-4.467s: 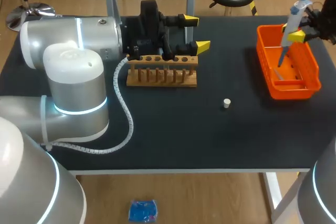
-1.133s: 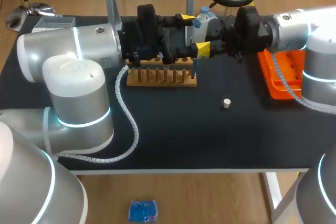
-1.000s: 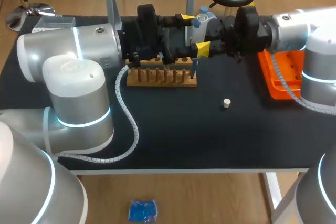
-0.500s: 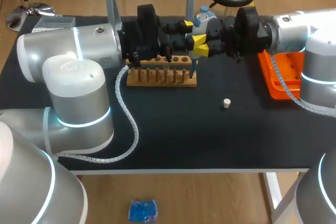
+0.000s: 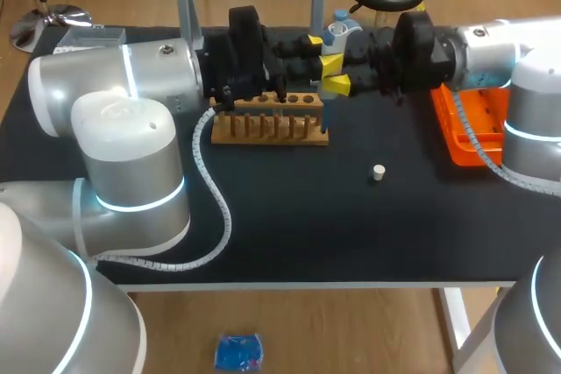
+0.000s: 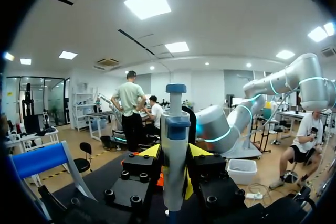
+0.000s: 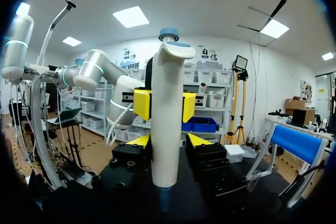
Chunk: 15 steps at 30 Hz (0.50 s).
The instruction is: Invert the test tube, pick up the pipette, mount the tip to pipette, aspirate from beaker and dispense into the tube, eject the tip, return the pipette, and cap with the stopper.
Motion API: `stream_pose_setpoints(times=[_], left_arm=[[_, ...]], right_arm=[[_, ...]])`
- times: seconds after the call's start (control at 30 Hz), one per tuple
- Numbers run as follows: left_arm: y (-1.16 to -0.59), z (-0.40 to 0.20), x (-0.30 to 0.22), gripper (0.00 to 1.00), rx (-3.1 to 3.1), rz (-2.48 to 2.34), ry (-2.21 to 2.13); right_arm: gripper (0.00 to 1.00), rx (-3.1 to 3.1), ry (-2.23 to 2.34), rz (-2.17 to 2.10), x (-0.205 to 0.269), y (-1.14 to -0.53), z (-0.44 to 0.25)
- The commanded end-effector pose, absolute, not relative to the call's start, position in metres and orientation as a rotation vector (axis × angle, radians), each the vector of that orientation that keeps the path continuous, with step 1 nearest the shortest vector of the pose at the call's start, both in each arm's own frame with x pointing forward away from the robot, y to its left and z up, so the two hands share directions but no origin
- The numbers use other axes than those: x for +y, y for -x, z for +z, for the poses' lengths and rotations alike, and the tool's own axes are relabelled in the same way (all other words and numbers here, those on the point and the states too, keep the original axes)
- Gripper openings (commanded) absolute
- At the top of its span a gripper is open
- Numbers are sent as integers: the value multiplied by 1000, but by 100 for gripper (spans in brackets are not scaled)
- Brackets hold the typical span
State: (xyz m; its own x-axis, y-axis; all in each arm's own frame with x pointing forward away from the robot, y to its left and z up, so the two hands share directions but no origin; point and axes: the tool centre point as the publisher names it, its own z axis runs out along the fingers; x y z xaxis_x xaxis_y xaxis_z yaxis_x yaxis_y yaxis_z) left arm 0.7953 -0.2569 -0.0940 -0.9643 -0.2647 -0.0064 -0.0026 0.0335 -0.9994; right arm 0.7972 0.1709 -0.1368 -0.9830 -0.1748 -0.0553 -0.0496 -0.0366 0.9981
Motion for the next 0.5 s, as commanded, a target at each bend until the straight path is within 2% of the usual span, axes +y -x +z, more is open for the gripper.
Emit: stream_pose_setpoints(times=[0.03, 0.23, 0.5], left_arm=[[-793, -96, -259, 0, 2103, -2043, 283], [-793, -96, -259, 0, 2103, -2043, 283], [-793, -96, -259, 0, 2103, -2043, 283]], right_arm=[[100, -2123, -245, -2182, 169, -797, -136], [100, -2124, -273, -2144, 157, -799, -135], [100, -2146, -307, -2110, 113, -816, -133]])
